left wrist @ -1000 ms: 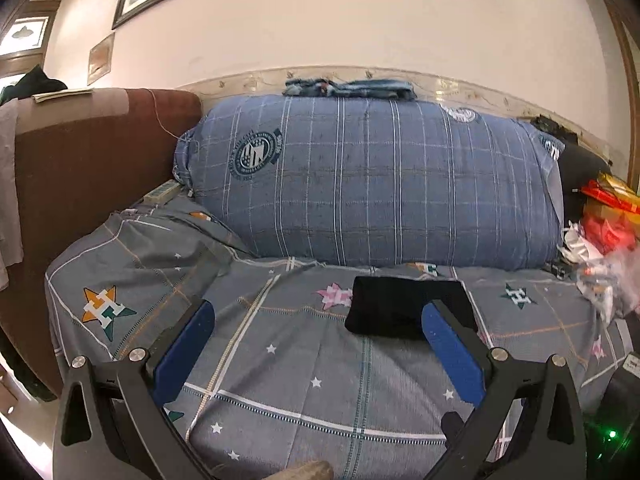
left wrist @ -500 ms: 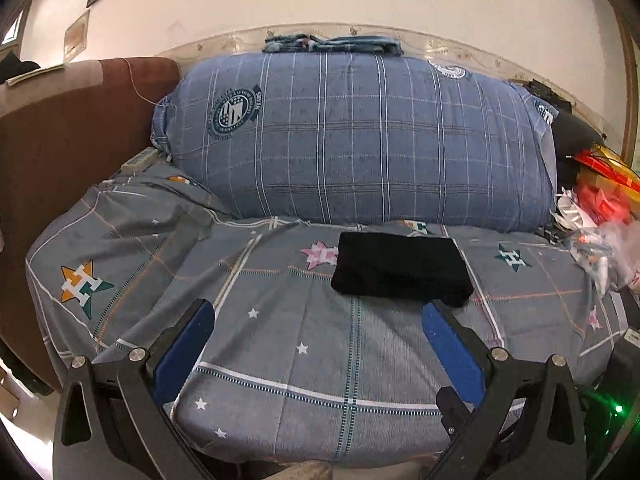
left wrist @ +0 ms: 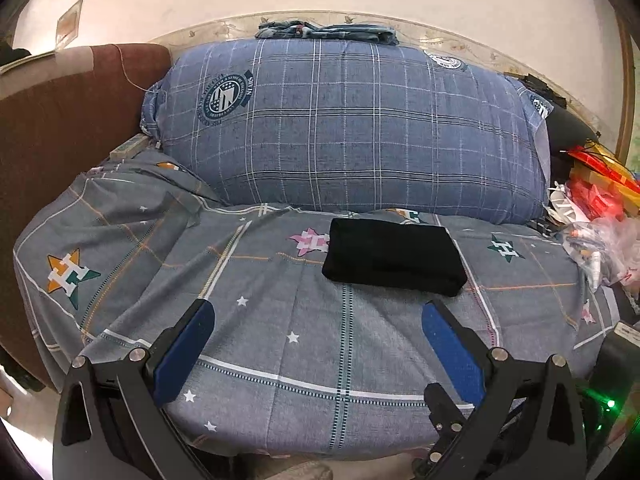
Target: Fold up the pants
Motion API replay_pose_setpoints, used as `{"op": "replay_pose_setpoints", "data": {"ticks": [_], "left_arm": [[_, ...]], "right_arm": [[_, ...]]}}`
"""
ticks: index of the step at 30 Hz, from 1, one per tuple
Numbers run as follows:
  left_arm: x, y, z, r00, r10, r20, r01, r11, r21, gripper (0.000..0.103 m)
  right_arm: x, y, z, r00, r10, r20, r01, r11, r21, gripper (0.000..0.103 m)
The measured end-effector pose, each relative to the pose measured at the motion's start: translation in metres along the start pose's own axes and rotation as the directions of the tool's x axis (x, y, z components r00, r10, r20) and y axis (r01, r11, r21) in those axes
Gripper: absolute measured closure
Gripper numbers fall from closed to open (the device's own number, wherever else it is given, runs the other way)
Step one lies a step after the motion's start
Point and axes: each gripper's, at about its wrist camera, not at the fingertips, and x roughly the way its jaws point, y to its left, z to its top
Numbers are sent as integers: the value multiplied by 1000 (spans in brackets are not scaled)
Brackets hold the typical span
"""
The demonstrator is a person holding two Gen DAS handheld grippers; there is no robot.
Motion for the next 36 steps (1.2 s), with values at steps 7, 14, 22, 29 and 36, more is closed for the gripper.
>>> {"op": "replay_pose_setpoints", "data": {"ticks": [7, 14, 22, 29, 36], "left_arm": [[-1, -1, -2, 999, -38, 4, 38, 999, -8, 0], [8, 4, -4, 994, -99, -47, 96, 994, -51, 0], [21, 4, -9, 994, -74, -85, 69, 996, -57, 0], [28, 6, -12, 992, -72, -107, 66, 996, -60, 0], [34, 9, -16, 991, -64, -121, 56, 996, -69, 0]], "right_arm": [[3, 2, -2, 1000, -2, -12, 2, 1000, -5, 0], [9, 0, -4, 999, 1, -41, -1, 1000, 3, 0], [18, -7, -6, 997, -17, -72, 19, 999, 29, 0], [22, -13, -8, 996, -28, -89, 32, 998, 49, 0], [27, -14, -10, 994, -32, -105, 37, 998, 51, 0]]}}
